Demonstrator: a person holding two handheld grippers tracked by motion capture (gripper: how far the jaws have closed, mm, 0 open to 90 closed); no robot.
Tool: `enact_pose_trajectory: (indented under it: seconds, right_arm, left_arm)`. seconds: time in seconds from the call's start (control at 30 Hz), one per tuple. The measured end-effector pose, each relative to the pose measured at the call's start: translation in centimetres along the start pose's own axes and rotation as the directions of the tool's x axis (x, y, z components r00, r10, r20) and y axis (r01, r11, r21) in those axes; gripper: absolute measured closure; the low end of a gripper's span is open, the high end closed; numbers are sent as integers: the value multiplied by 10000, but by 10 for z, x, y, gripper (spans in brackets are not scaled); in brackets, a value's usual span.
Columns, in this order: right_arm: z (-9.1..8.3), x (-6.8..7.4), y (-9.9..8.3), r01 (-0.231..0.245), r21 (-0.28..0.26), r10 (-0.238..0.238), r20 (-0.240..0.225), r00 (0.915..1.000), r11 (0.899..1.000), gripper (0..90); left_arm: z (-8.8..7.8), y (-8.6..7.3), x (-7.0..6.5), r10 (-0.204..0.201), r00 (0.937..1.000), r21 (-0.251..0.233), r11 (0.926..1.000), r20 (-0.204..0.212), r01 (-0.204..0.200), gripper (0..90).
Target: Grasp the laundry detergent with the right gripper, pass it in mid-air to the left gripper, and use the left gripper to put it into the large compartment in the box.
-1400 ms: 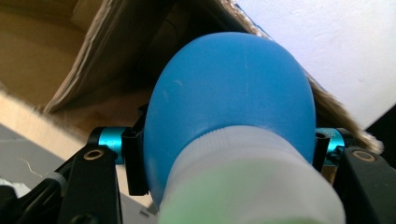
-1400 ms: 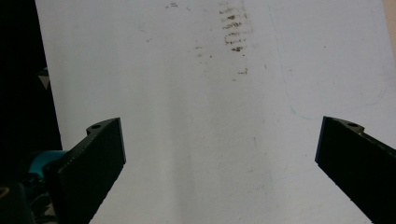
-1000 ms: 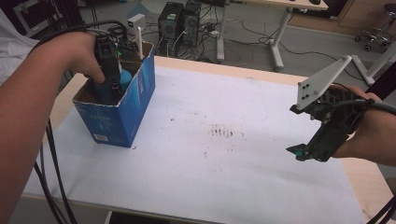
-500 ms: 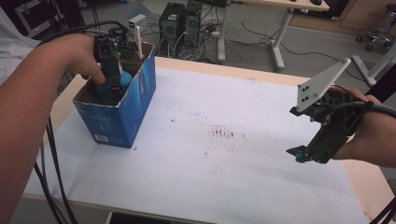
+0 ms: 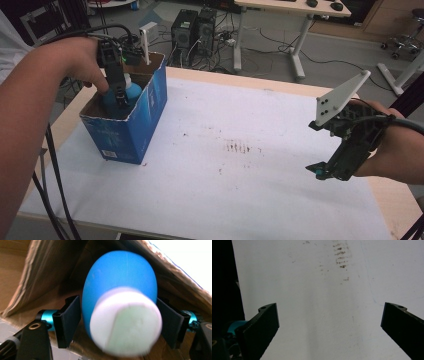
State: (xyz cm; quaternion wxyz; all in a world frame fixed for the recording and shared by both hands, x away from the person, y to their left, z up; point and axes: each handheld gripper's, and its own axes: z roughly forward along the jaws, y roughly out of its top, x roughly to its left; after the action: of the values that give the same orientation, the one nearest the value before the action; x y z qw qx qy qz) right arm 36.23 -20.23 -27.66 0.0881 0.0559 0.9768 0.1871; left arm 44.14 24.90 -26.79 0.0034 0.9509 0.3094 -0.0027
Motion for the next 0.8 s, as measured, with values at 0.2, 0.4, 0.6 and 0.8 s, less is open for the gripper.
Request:
enact_pose_trajectory:
  seconds: [0.2,0.4,0.6,0.8]
  right_arm:
    - [-1,-1,-2,5,151,-4,-41,10000,9999,9]
    - [-10,-5,-2,8,189,-7,-74,10000,9998,9]
    - [-17,-10,-1,154,227,-154,-20,9999,9996,9]
    - [-23,-17,1,257,426,-250,-154,9996,9988,9]
  left_arm:
    - [-17,-5,-2,-6,9998,67,10000,-212,8,218]
    - [-38,-4,-12,155,9992,31,9999,-359,-154,166]
    - [-58,-2,-24,440,9976,-64,9990,-539,-444,145]
    - [-73,13,-51,1356,9879,-235,9902,-752,-1377,81]
